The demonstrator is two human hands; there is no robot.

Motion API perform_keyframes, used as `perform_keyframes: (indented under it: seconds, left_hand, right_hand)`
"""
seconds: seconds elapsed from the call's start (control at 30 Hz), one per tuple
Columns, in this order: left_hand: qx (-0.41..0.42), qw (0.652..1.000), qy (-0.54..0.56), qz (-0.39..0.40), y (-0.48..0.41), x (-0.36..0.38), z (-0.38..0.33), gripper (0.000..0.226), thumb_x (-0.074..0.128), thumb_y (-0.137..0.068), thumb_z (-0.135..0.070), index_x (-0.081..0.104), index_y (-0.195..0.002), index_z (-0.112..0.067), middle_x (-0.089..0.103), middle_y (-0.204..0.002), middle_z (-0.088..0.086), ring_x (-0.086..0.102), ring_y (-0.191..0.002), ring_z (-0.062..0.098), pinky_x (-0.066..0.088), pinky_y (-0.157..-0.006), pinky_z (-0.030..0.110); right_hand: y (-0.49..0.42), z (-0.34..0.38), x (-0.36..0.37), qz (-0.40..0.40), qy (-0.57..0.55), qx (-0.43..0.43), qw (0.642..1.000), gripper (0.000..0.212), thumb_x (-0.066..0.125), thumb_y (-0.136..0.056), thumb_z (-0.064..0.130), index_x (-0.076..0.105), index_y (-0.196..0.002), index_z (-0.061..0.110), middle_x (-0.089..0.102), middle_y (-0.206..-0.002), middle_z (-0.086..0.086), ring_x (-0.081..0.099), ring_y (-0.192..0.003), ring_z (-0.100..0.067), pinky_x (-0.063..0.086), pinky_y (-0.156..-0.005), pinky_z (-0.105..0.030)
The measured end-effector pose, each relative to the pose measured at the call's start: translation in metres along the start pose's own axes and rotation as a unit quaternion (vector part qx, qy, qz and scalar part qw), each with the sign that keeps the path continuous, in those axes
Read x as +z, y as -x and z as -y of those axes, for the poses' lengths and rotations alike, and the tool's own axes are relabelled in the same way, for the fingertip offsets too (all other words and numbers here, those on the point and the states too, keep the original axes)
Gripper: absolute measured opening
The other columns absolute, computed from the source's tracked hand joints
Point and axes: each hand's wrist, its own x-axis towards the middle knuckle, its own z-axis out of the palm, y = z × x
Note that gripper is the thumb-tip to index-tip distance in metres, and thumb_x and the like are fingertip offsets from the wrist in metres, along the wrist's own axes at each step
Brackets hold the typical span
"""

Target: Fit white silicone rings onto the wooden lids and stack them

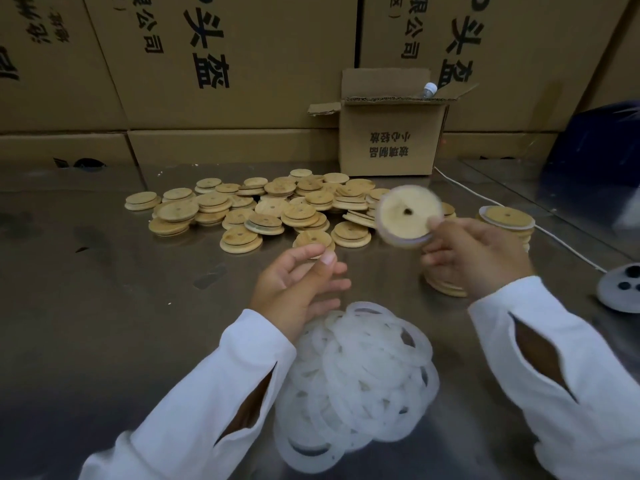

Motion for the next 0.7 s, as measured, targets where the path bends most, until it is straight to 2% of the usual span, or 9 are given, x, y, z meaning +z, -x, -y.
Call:
perform_keyframes:
  seconds: [0.1, 0.2, 0.27, 0.37, 0.4, 0.47, 0.57, 0.63, 0.7]
  left_hand:
    - [-0.003, 1.000, -0.006, -0.002, 0.000, 0.000, 0.002, 0.043, 0.066, -0.057, -0.037, 0.062, -0.096, -0.019, 0.073, -0.075, 0.000, 0.071, -0.073, 0.017, 0.056, -0.059, 0.025]
    - [0.002, 1.000, -0.012, 0.000, 0.001, 0.001, 0.002, 0.039, 0.064, -0.059, -0.036, 0.062, -0.094, -0.019, 0.071, -0.068, -0.001, 0.070, -0.069, 0.016, 0.056, -0.059, 0.025]
    - [0.007, 1.000, -0.008, -0.005, 0.002, 0.001, 0.001, 0.034, 0.063, -0.062, -0.033, 0.062, -0.093, -0.019, 0.069, -0.064, -0.001, 0.069, -0.065, 0.014, 0.056, -0.057, 0.025]
    - [0.014, 1.000, -0.004, -0.019, 0.004, 0.001, 0.000, 0.027, 0.062, -0.068, -0.027, 0.062, -0.093, -0.016, 0.067, -0.060, -0.002, 0.068, -0.061, 0.013, 0.056, -0.056, 0.024]
    - [0.018, 1.000, -0.006, -0.024, 0.004, 0.001, -0.001, 0.022, 0.062, -0.072, -0.024, 0.062, -0.092, -0.016, 0.066, -0.059, -0.002, 0.067, -0.060, 0.013, 0.056, -0.056, 0.024]
    - [0.027, 0.999, -0.010, -0.037, 0.004, 0.001, -0.003, 0.012, 0.059, -0.081, -0.017, 0.062, -0.092, -0.015, 0.065, -0.057, -0.002, 0.067, -0.058, 0.012, 0.056, -0.056, 0.024]
    - [0.035, 0.998, -0.012, -0.057, 0.004, 0.000, -0.005, 0.008, 0.056, -0.085, -0.012, 0.062, -0.090, -0.014, 0.065, -0.056, -0.002, 0.066, -0.056, 0.011, 0.055, -0.055, 0.024]
    - [0.033, 0.997, -0.017, -0.066, 0.003, 0.000, -0.005, 0.008, 0.056, -0.086, -0.011, 0.062, -0.090, -0.014, 0.064, -0.055, -0.002, 0.065, -0.055, 0.011, 0.055, -0.055, 0.024]
    - [0.030, 0.996, -0.026, -0.077, 0.002, -0.002, -0.005, 0.008, 0.055, -0.087, -0.010, 0.061, -0.089, -0.014, 0.064, -0.056, -0.002, 0.065, -0.055, 0.011, 0.055, -0.054, 0.023]
  right_hand:
    - [-0.021, 0.001, -0.025, -0.111, -0.083, 0.077, 0.987, 0.015, 0.061, -0.084, 0.019, 0.057, -0.070, 0.014, 0.058, -0.060, -0.004, 0.054, -0.036, -0.004, 0.046, -0.043, -0.016]
    - [-0.037, -0.013, -0.037, -0.162, -0.078, 0.145, 0.973, 0.020, 0.066, -0.081, 0.023, 0.056, -0.069, 0.010, 0.059, -0.053, -0.004, 0.055, -0.038, -0.009, 0.046, -0.036, -0.016]
    - [-0.047, -0.020, -0.039, -0.153, -0.078, 0.181, 0.968, 0.021, 0.063, -0.083, 0.026, 0.057, -0.082, 0.006, 0.062, -0.070, -0.004, 0.058, -0.055, -0.011, 0.046, -0.036, -0.016]
    - [-0.055, -0.023, -0.041, -0.090, -0.125, 0.220, 0.963, 0.030, 0.049, -0.092, 0.028, 0.050, -0.118, 0.012, 0.057, -0.120, -0.006, 0.060, -0.098, -0.015, 0.051, -0.069, -0.020]
    - [-0.055, -0.023, -0.041, -0.075, -0.136, 0.220, 0.963, 0.033, 0.048, -0.093, 0.027, 0.048, -0.123, 0.013, 0.054, -0.126, -0.006, 0.059, -0.103, -0.015, 0.051, -0.070, -0.020]
    - [-0.053, -0.024, -0.043, -0.057, -0.152, 0.198, 0.967, 0.032, 0.050, -0.092, 0.021, 0.049, -0.122, 0.011, 0.057, -0.123, -0.006, 0.061, -0.096, -0.014, 0.052, -0.057, -0.016]
    - [-0.047, -0.022, -0.043, -0.042, -0.207, 0.183, 0.960, 0.028, 0.053, -0.091, 0.012, 0.052, -0.118, 0.005, 0.070, -0.092, -0.011, 0.067, -0.071, -0.014, 0.054, -0.053, -0.019]
    - [-0.042, -0.022, -0.042, -0.083, -0.160, 0.182, 0.967, 0.028, 0.064, -0.084, 0.014, 0.055, -0.109, 0.006, 0.066, -0.088, -0.012, 0.065, -0.068, -0.014, 0.053, -0.054, -0.023]
    - [-0.039, -0.025, -0.040, -0.160, -0.074, 0.159, 0.971, 0.023, 0.073, -0.075, 0.021, 0.056, -0.086, 0.011, 0.065, -0.081, -0.010, 0.063, -0.066, -0.016, 0.051, -0.059, -0.026]
